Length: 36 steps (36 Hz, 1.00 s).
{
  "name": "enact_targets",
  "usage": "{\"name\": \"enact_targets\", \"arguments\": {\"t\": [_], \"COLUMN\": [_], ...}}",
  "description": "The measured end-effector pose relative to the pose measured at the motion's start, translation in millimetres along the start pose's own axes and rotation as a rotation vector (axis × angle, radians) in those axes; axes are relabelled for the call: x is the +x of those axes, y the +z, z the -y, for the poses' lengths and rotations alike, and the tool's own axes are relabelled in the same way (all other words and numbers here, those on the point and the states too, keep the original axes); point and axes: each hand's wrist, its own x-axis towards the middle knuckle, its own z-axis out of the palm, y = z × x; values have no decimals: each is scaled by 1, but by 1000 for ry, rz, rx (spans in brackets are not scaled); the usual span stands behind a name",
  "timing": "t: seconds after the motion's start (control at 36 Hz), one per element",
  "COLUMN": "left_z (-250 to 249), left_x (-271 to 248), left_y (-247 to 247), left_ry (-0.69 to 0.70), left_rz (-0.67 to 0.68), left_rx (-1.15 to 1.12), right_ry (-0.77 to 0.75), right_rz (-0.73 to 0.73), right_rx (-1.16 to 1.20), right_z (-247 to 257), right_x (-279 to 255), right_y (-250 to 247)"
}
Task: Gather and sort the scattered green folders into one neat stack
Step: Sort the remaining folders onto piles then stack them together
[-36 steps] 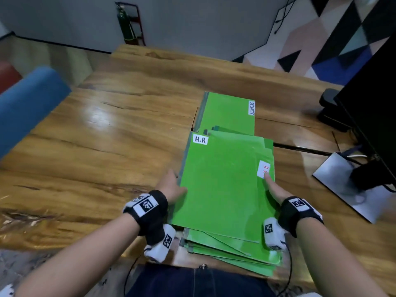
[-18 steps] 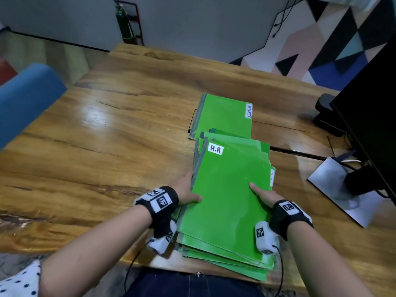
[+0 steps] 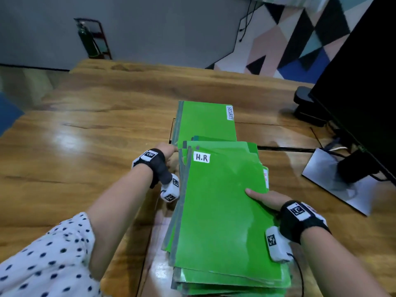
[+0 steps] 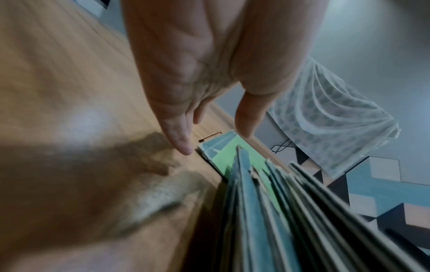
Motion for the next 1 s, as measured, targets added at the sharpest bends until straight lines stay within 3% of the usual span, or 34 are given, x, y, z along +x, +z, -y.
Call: {"name": "enact_targets", "arguments": {"t": [0.17,0.31,0.42,0.56,0.78,0.89,1.0], "left_z": [-14,-16,-11,-35,-46,-50,-45], "left_x": [38,52,63,29,-27,-54,-78], "left_y": [6,16,3,-16,-61,-92,-112], "left_ry": [-78,-39,76,229,364,358,214], "left_rz": [44,2,-160,-420,-666,-716,-559], "left_rx": [-268,-118,73,118,176,3,-419], "right_ry": [-37,-58,-39,-2,43,49,57], "right_rz": [31,33,48,38,-45,-60,-99], "right_rx": [-26,-36,-32,-32,-53,-52,19], "right_z": [14,10,10,-7,22,24,24], "right_x": [-19,-15,-17,12,-34,-39,-41], "right_y": [-2,-7,-6,-5,6,8,12]}}
